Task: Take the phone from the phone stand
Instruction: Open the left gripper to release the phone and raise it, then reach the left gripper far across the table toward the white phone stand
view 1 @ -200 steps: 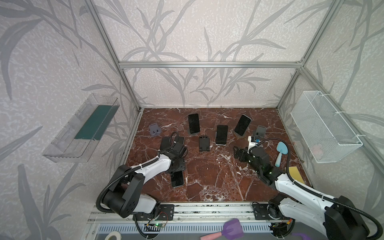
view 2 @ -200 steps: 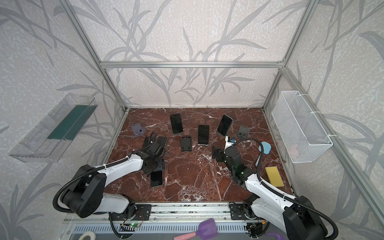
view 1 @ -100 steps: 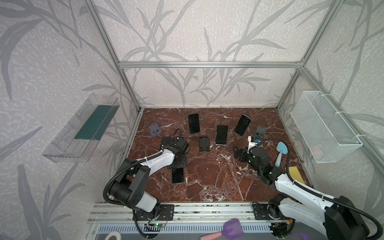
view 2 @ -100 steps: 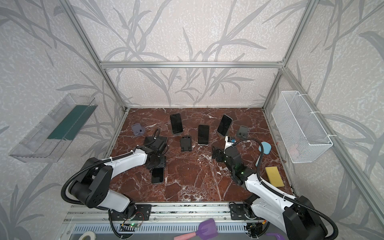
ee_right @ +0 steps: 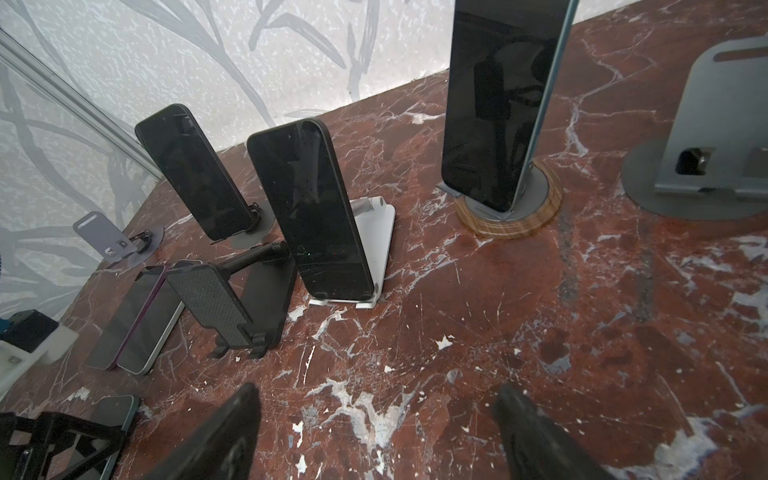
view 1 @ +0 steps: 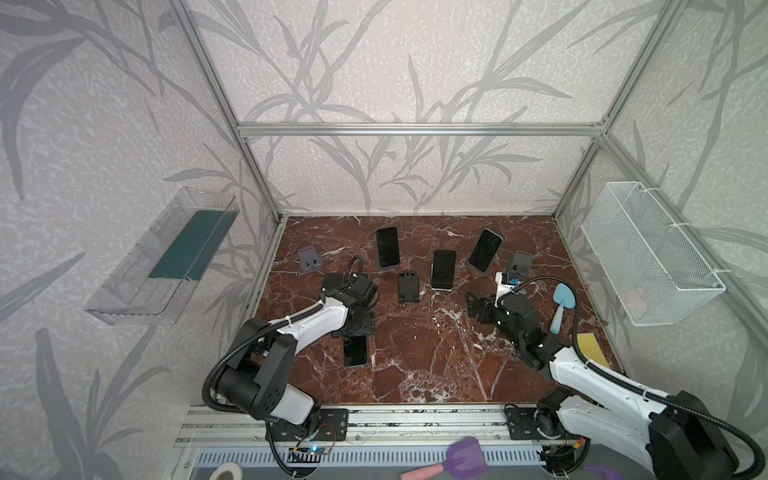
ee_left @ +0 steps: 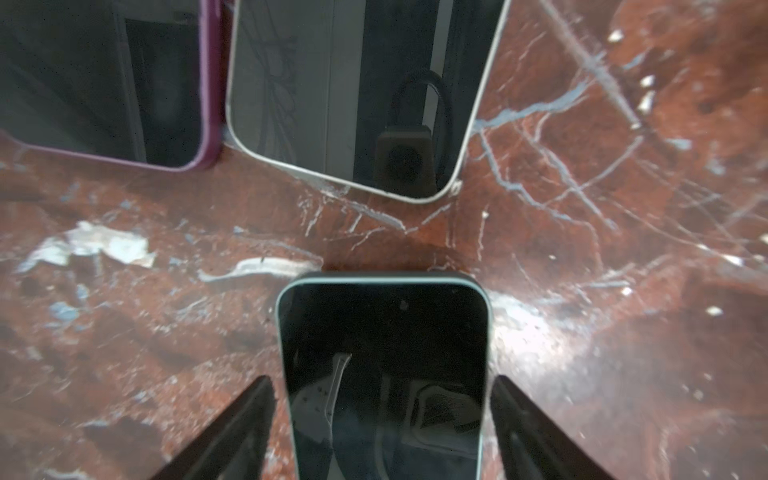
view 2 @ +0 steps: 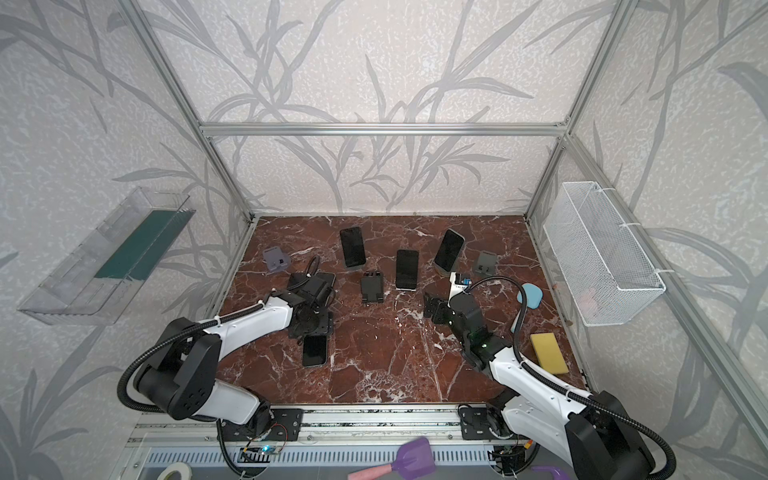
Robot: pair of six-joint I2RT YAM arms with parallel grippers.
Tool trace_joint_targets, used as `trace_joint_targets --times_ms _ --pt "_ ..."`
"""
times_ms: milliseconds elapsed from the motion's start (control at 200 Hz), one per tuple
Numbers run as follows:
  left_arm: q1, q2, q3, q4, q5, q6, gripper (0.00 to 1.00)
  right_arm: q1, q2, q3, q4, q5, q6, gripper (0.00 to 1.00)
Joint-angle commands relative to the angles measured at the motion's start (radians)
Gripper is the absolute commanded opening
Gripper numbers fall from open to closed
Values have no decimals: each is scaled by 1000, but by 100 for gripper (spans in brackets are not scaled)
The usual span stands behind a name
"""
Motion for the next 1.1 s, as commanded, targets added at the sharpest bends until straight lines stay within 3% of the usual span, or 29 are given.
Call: trace_joint_targets --times_ms 0,210,390,505,640,755,1095 --pt "-3 -65 79 -82 7 13 85 5 2 -10 33 -2 11 88" --pt "-2 -199 203 -133 -7 42 85 4 2 -10 34 -2 15 88" --pt "-35 -299 209 71 16 -26 80 4 -19 -17 33 15 14 88" --pt "-135 -227 269 129 -45 -40 81 4 -23 -15 21 54 -5 90" --pt "-230 -151 319 194 -94 -34 80 4 43 -6 48 17 15 90" --pt "-264 -116 337 267 -83 -27 81 5 56 -2 43 11 26 90" --pt "-357 80 550 256 -115 21 81 5 10 -45 66 84 43 90"
